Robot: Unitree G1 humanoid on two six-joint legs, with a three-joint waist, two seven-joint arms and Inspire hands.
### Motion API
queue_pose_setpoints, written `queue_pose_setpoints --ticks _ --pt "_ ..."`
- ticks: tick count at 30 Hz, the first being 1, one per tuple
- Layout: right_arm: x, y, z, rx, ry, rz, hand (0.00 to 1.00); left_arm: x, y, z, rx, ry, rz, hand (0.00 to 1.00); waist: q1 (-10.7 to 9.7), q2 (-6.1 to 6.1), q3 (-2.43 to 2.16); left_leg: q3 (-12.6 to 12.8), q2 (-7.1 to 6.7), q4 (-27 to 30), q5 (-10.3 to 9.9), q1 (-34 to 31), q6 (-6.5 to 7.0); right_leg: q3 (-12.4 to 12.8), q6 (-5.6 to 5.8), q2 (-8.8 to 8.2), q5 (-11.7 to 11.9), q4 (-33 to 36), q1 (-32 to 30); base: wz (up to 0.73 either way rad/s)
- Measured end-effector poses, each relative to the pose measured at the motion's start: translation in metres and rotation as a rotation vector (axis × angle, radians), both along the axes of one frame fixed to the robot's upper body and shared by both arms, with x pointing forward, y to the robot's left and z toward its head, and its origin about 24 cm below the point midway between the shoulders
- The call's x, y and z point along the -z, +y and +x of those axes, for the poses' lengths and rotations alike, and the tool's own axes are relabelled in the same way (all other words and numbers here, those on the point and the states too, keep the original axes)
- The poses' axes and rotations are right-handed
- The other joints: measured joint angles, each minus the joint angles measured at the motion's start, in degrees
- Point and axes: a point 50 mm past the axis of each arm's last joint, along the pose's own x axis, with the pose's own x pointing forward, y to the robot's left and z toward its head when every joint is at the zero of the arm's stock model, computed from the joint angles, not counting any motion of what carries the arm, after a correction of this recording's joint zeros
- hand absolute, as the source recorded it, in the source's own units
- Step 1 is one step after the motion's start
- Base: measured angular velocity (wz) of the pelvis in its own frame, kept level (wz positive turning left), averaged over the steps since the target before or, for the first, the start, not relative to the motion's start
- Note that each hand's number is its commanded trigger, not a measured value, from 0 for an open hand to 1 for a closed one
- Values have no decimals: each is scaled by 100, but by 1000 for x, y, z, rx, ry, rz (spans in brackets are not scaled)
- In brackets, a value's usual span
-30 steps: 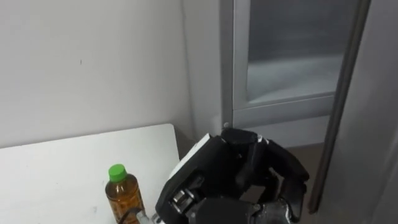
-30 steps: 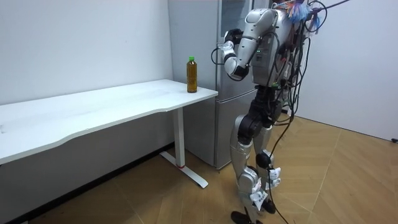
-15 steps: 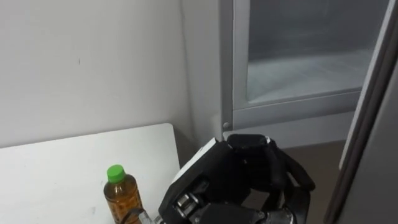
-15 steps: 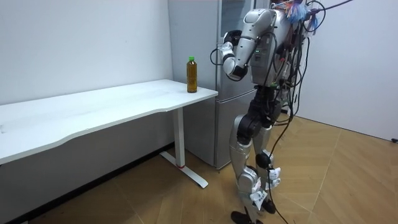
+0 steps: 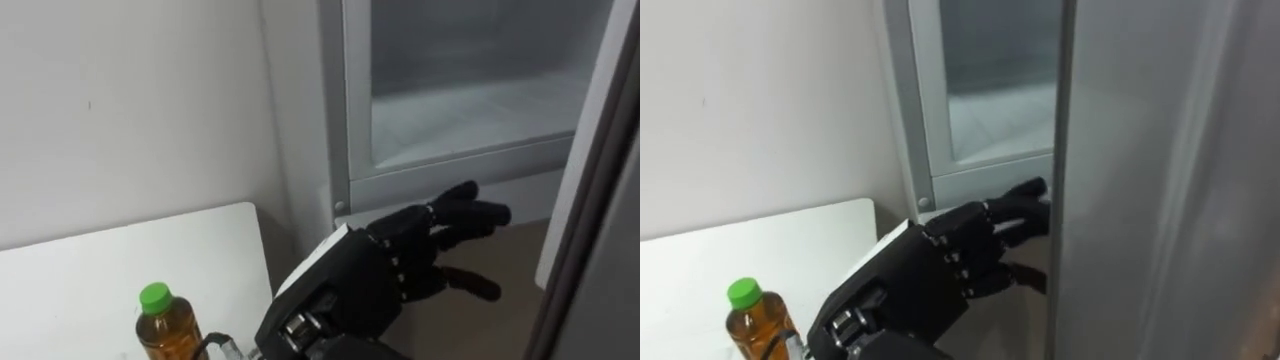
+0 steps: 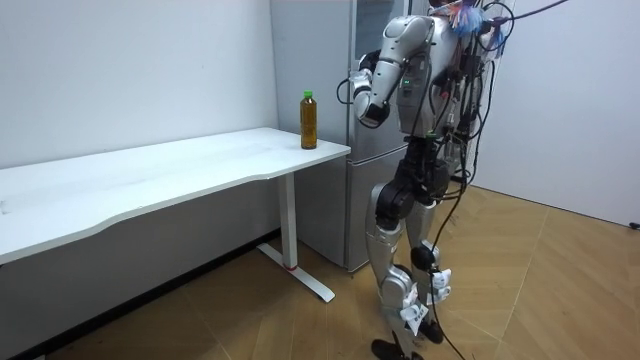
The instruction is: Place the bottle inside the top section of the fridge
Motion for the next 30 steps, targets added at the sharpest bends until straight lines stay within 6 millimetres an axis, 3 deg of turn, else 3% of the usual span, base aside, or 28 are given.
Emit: queue_pose_setpoints --ticks 7,13,18,26,30 --pt "-1 -2 2 19 -14 7 0 2 -7 -3 34 8 2 0 -74 31 17 284 46 -7 -1 79 -2 274 -15 46 29 29 -61 -23" --pt "-2 -5 2 42 -17 -9 0 5 -7 -1 49 9 20 0 -358 31 20 334 84 -2 -2 73 -3 444 -50 108 50 105 -193 -23" --pt "-1 -10 -9 71 9 -26 0 5 -7 -1 50 9 23 0 -470 29 21 579 118 3 -2 133 -3 758 -91 194 92 123 -277 -33" --pt "-1 -14 -18 94 37 -37 0 2 -14 3 79 -5 37 0 -626 33 20 644 190 34 -6 153 -10 1020 -142 287 125 123 -360 -22" --pt "-1 -19 -25 126 65 -44 0 0 -18 3 97 -12 41 0 -642 48 17 819 290 60 -73 180 -122 1060 -164 357 140 142 -369 -13"
